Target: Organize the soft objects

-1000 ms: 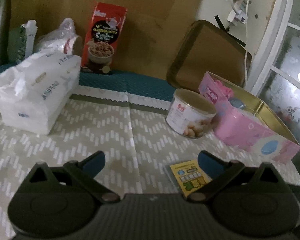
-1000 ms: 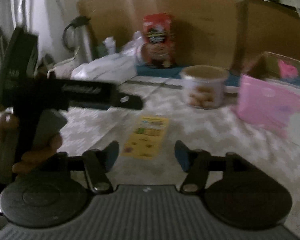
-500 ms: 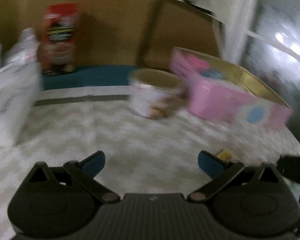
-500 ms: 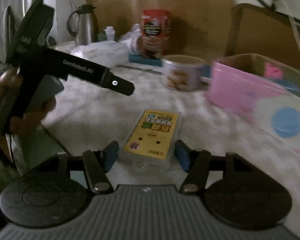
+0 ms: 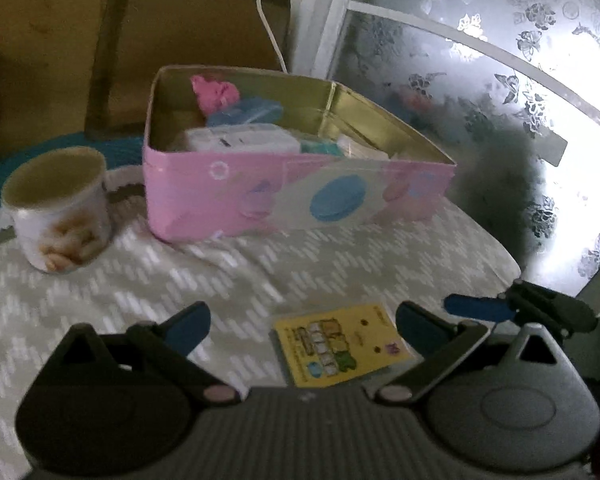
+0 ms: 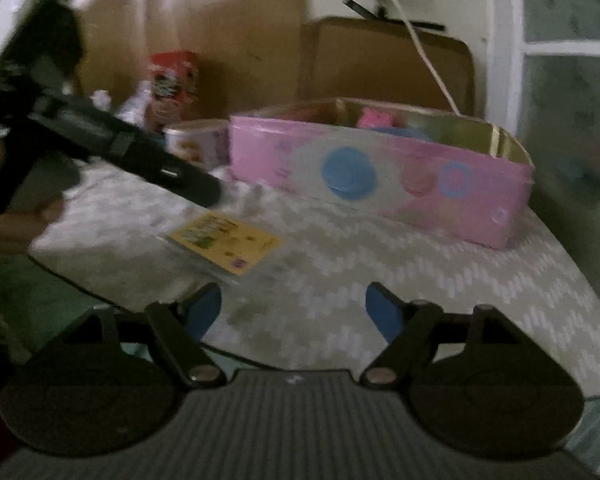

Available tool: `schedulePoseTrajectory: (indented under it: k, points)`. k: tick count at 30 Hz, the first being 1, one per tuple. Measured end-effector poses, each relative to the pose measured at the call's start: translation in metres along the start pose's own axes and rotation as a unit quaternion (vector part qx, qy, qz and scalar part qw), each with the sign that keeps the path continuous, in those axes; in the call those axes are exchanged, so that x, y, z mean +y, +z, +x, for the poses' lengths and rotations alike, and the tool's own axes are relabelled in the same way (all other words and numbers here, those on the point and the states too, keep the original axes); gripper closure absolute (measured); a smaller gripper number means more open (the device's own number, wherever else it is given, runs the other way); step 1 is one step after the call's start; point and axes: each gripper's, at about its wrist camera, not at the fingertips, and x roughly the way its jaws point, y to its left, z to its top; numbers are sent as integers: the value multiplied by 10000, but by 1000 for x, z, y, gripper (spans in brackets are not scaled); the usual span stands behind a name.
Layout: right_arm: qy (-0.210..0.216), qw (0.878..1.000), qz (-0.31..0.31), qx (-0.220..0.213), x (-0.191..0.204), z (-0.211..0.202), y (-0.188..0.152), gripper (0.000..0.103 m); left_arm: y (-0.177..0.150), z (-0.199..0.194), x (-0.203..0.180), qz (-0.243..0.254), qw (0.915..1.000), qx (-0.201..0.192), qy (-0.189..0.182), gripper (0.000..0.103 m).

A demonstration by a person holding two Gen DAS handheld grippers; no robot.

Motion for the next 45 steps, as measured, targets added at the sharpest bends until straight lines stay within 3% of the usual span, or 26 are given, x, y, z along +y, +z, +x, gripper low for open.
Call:
schedulePoseTrajectory:
  k: [4,7,11,13,17,26,30,32,34,36,38,39,41,45]
  points:
    - [193,9995,-231,-60,7,14,3,24,-2,4,2,-220,9995,161,-134,6]
    - [234,9995,-211,-36,7,22,4,33,-3,8,2,-354,9987,275,-250,12]
    - [343,9993,-35,-163,9,26,6,53,-6,18,-6,-227,9988,302,-311,12]
    - [190,9996,42,-196,13,25,6,60,-6,20,-14,-69,9994,271,-212,12]
    - [64,9983,401,-408,-2,17,9,74,1,14,-7,-345,9981,236,-451,14]
    - [-347,9901,516,-1258,-23,6,52,74,48,-7,-33,240,9980,-477,-339,14]
    - [-667,9870,498,-1377,-46,17,75,73,84,6,-40,454,9962,-694,-283,12]
    - [-811,9867,627,-1265,-64,37,87,71,101,18,-41,575,9949,-804,-195,3]
    - [-1190,9851,765,-977,-81,67,98,68,120,41,-41,680,9936,-901,14,4]
    - [-1703,9802,813,-600,-92,94,102,67,134,68,-39,718,9917,-943,494,7]
    - [-1768,9769,1103,-478,-101,97,98,66,144,92,-29,544,9915,-697,957,6]
    - [-1584,9771,1283,-619,-103,89,93,66,146,97,-22,274,9932,-577,969,6]
    - [-1529,9758,1325,-828,-99,75,83,64,143,95,-9,-134,9963,-557,644,6]
    - [-1644,9712,1392,-1022,-91,57,70,63,129,95,-6,-232,9956,-510,748,6]
